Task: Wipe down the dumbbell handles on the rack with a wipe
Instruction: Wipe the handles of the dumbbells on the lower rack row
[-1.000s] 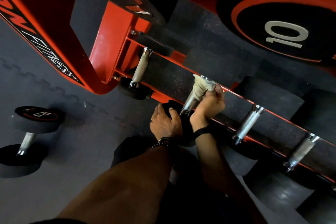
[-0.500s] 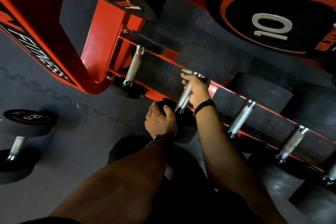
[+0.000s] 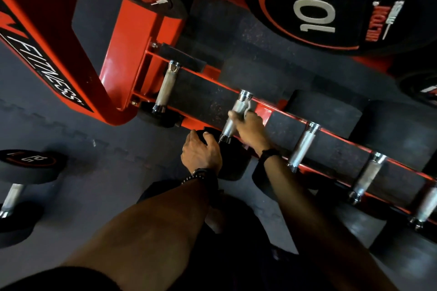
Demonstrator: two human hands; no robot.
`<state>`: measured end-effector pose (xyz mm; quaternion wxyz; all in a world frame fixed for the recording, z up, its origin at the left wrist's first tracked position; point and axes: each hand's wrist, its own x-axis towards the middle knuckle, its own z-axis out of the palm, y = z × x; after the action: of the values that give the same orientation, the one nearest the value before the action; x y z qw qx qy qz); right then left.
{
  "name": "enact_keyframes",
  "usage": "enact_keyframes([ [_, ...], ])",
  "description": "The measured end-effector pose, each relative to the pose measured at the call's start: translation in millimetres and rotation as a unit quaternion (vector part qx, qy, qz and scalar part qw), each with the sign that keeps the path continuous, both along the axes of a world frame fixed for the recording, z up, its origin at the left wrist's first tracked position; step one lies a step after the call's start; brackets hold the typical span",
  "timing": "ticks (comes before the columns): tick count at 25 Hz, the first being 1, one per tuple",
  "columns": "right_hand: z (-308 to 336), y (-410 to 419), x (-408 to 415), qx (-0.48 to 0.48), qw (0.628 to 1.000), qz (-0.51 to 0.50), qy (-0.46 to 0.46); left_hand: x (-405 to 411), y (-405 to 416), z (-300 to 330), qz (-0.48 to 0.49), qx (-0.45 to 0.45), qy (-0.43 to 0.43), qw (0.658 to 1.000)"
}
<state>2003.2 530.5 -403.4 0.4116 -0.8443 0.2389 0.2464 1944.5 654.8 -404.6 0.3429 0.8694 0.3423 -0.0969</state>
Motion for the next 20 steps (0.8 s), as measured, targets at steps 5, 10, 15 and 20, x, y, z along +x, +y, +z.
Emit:
enact_keyframes([
  [5,28.0,-33.7,-73.5,0.007,0.996,-0.019,-0.088,1.6,-2.2,9.4,-0.104,0.025,-0.007,0.994],
  [10,27.6,-100.1,-137.1,-0.102,0.963,-0.208,-0.141,-1.5,1.7,5.2,-0.456,0.127,-0.169,0.865],
  [15,16.7,-135.8,-155.4,-0.091,0.929,-0.341,-0.115,-4.7,-8.1,14.7,-0.587,0.154,-0.169,0.776],
  [20,41.2,-136.5,-147.6,-0.112,0.977,-0.171,-0.053,9.4,-19.2,23.3,-0.636,0.182,-0.126,0.739],
])
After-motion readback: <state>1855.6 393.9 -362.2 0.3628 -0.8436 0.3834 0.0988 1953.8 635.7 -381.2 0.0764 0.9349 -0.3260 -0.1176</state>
